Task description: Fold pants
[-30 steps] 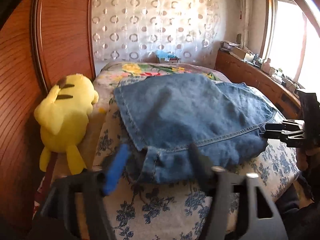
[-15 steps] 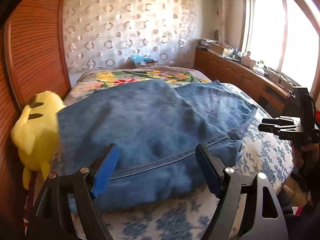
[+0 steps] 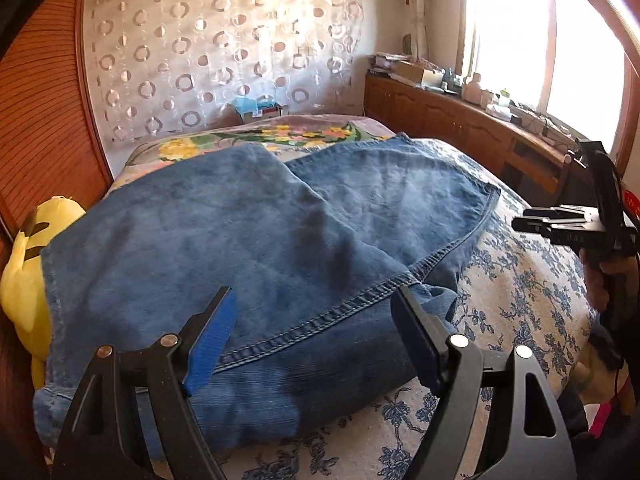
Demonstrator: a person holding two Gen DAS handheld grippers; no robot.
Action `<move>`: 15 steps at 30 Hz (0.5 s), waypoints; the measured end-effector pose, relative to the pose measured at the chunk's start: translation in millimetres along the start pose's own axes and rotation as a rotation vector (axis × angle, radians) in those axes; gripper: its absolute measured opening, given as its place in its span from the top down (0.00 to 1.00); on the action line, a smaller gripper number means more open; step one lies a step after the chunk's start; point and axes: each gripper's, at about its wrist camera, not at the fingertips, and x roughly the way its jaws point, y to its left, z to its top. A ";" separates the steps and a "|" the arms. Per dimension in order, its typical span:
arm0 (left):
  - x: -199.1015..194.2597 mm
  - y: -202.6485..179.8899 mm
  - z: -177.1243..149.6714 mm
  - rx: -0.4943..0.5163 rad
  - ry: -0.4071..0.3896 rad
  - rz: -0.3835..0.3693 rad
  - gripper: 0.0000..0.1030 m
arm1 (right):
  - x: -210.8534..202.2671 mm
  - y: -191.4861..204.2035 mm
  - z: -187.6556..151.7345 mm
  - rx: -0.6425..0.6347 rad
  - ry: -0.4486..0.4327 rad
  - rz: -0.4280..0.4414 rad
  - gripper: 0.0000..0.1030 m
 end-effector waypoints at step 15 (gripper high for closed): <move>22.8 3.0 -12.4 -0.010 0.074 0.002 0.23 | 42.8 -32.1 42.7 0.101 0.048 -0.022 0.43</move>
